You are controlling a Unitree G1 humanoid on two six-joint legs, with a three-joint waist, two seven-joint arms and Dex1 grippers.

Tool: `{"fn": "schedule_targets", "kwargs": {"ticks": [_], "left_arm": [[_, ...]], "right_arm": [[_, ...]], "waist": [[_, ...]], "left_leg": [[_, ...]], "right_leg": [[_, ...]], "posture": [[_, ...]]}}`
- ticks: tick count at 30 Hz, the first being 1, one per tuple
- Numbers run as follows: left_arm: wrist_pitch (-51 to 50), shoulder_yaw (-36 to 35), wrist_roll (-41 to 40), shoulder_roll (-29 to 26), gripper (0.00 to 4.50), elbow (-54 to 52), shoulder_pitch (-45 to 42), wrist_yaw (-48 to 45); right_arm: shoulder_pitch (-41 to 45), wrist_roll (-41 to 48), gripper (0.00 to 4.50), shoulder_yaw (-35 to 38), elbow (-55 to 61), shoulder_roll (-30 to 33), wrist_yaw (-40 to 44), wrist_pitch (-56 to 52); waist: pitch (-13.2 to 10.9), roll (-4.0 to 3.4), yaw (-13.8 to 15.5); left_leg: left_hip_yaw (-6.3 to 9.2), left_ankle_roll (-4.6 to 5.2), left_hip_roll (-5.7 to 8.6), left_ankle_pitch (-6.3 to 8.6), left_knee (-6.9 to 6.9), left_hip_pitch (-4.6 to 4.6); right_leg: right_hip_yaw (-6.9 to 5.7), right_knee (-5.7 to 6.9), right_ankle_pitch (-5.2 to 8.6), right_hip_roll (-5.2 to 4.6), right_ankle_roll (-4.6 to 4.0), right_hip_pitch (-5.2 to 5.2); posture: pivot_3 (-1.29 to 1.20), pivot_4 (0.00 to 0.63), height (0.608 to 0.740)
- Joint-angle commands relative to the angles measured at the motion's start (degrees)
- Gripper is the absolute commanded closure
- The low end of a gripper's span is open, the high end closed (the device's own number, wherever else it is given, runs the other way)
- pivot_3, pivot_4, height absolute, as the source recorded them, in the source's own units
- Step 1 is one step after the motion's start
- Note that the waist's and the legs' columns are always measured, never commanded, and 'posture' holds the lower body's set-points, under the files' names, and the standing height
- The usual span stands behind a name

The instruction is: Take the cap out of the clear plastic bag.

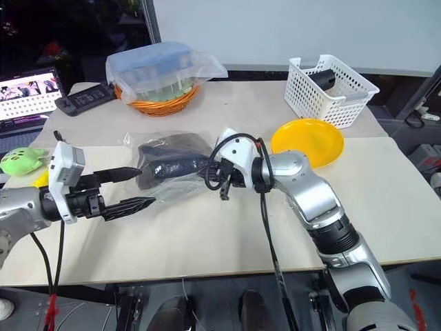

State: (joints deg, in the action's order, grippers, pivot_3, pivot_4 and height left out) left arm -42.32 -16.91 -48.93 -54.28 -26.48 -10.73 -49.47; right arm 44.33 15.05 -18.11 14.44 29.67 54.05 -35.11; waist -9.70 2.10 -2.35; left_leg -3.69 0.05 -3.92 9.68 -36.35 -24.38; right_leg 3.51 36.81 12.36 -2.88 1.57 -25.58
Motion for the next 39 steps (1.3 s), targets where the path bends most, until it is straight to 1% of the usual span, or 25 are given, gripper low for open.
{"fn": "schedule_targets", "kwargs": {"ticks": [1, 7, 9, 11, 14, 17, 18, 22, 24, 26, 28, 29, 30, 32, 35, 37, 39], "left_arm": [[0.99, 0.19, 2.22, -0.30, 0.00, 0.25, -0.48, 0.06], [1.88, 0.88, 5.95, -0.33, 0.00, 0.68, 0.61, 0.06], [2.23, 0.76, 7.19, -0.07, 0.00, 0.96, 0.69, 0.59], [2.69, 0.85, 8.22, 0.55, 0.00, 1.22, 0.28, 1.43], [2.55, 1.31, 9.19, 1.60, 0.00, 1.37, -0.68, 2.91], [0.76, 3.44, 9.22, 3.60, 0.00, 0.14, -4.01, 6.06], [0.38, 4.41, 9.41, 4.61, 0.00, -0.15, -5.66, 7.56], [0.01, 8.82, 13.81, 9.10, 0.00, 0.59, -12.89, 14.72], [-0.01, 10.18, 14.86, 10.96, 0.00, 1.00, -15.85, 16.33], [-0.11, 10.23, 15.18, 12.29, 0.00, 1.66, -18.25, 17.50], [0.15, 9.91, 15.88, 12.49, 0.00, 2.60, -19.91, 17.75], [0.39, 9.76, 16.36, 12.28, 0.53, 3.06, -20.39, 17.63], [0.23, 9.40, 15.90, 11.63, 0.68, 3.34, -20.60, 16.52], [1.58, 9.95, 17.91, 9.29, 1.46, 3.96, -20.86, 14.75], [5.64, 12.38, 23.60, 5.93, 2.53, 5.80, -21.33, 13.30], [7.56, 14.22, 25.36, 5.89, 3.33, 5.39, -21.19, 12.35], [8.74, 16.00, 26.48, 6.36, 4.01, 4.20, -20.55, 11.37]], "right_arm": [[-2.09, 1.98, 4.49, -1.53, 4.70, 2.55, 4.12, -1.48], [-2.97, 0.31, 4.49, -3.96, 4.15, 3.73, 5.46, -1.23], [-2.60, -3.24, 4.49, -5.85, 1.27, 3.36, 4.40, 2.36], [-1.26, -8.48, 4.49, -7.59, -4.79, 1.51, 1.21, 8.23], [1.58, -15.07, 4.49, -8.01, -15.48, -3.09, -6.53, 16.78], [5.66, -21.60, 4.49, -7.55, -27.62, -8.04, -16.53, 25.49], [6.40, -22.59, 4.49, -7.40, -30.04, -9.17, -17.87, 27.00], [5.85, -22.40, 4.49, -7.86, -30.70, -10.83, -14.27, 28.43], [5.22, -21.79, 4.49, -7.32, -29.67, -11.45, -12.87, 27.90], [4.58, -21.75, 4.49, -7.04, -28.69, -11.67, -11.91, 27.34], [4.01, -21.79, 4.49, -6.67, -27.88, -11.82, -11.41, 26.71], [3.75, -21.91, 4.50, -6.46, -27.46, -11.82, -11.19, 26.45], [3.50, -21.98, 4.50, -6.18, -26.99, -11.77, -11.04, 26.01], [3.19, -22.07, 4.50, -5.61, -25.96, -11.51, -10.80, 25.03], [3.12, -21.71, 4.50, -4.46, -24.27, -11.34, -10.41, 23.00], [3.36, -21.43, 4.50, -3.50, -23.46, -11.53, -10.44, 21.58], [3.60, -21.50, 4.50, -2.82, -23.06, -11.67, -10.53, 20.62]], "waist": [[0.00, 0.00, 0.09], [0.00, 0.01, -0.12], [0.00, 0.01, -0.11], [0.01, 0.02, -0.10], [0.01, 0.03, -0.23], [0.00, 0.05, -0.25], [0.00, 0.05, -0.24], [0.01, 0.15, 0.27], [0.01, 0.15, 0.18], [0.01, 0.15, 0.12], [0.01, 0.16, -0.20], [0.01, 0.16, -0.32], [0.00, 0.16, -0.40], [0.00, 0.16, -0.49], [0.00, 0.16, -0.41], [0.00, 0.16, -0.19], [0.00, 0.16, 0.01]], "left_leg": [[0.00, 0.00, 0.00, 0.00, 0.00, 0.00], [0.00, 0.00, 0.00, 0.00, -0.01, 0.02], [0.00, 0.00, -0.02, 0.00, -0.01, 0.06], [0.01, 0.00, -0.04, 0.00, -0.02, 0.06], [0.01, 0.00, -0.04, 0.00, -0.05, 0.06], [0.04, -0.02, -0.05, -0.02, -0.13, 0.00], [0.05, -0.02, -0.07, -0.02, -0.18, -0.02], [0.11, -0.02, -0.07, -0.02, -0.21, -0.08], [0.11, -0.02, -0.06, -0.02, -0.22, -0.11], [0.12, -0.02, -0.06, -0.02, -0.23, -0.16], [0.13, -0.02, -0.06, -0.02, -0.23, -0.16], [0.15, -0.02, -0.07, -0.02, -0.23, -0.16], [0.17, -0.02, -0.07, -0.02, -0.23, -0.16], [0.20, -0.02, -0.08, -0.02, -0.23, -0.12], [0.21, -0.02, -0.09, -0.02, -0.23, -0.07], [0.20, -0.03, -0.08, -0.03, -0.23, -0.06], [0.19, -0.04, -0.08, -0.04, -0.23, -0.06]], "right_leg": [[0.00, -0.01, 0.00, 0.00, -0.01, 0.01], [0.00, 0.00, 0.00, 0.00, -0.05, 0.00], [0.00, 0.03, 0.00, 0.02, -0.08, 0.00], [0.00, 0.03, 0.02, 0.06, -0.12, 0.00], [0.06, 0.03, 0.00, 0.10, -0.19, -0.01], [0.18, 0.04, -0.21, 0.20, -0.04, -0.08], [0.20, 0.05, -0.24, 0.22, -0.04, -0.08], [0.19, 0.03, -0.36, 0.25, -0.16, -0.02], [0.20, -0.03, -0.46, 0.24, -0.27, -0.01], [0.21, -0.07, -0.49, 0.25, -0.26, -0.02], [0.21, -0.05, -0.50, 0.26, -0.27, -0.03], [0.21, -0.03, -0.50, 0.29, -0.27, -0.05], [0.22, -0.02, -0.50, 0.32, -0.27, -0.07], [0.23, 0.04, -0.49, 0.36, -0.26, -0.07], [0.23, 0.12, -0.46, 0.37, -0.23, -0.08], [0.23, 0.12, -0.41, 0.36, -0.14, -0.06], [0.23, 0.10, -0.38, 0.35, -0.11, -0.05]], "posture": [[0.00, 0.150, 0.740], [0.00, 0.150, 0.740], [0.00, 0.150, 0.740], [0.00, 0.150, 0.740], [0.00, 0.150, 0.740], [0.00, 0.150, 0.740], [0.00, 0.150, 0.740], [0.00, 0.150, 0.740], [0.00, 0.150, 0.740], [0.00, 0.150, 0.740], [0.00, 0.150, 0.740], [0.00, 0.150, 0.740], [0.00, 0.150, 0.740], [0.00, 0.150, 0.740], [0.00, 0.150, 0.740], [0.00, 0.150, 0.740], [0.00, 0.150, 0.740]]}}
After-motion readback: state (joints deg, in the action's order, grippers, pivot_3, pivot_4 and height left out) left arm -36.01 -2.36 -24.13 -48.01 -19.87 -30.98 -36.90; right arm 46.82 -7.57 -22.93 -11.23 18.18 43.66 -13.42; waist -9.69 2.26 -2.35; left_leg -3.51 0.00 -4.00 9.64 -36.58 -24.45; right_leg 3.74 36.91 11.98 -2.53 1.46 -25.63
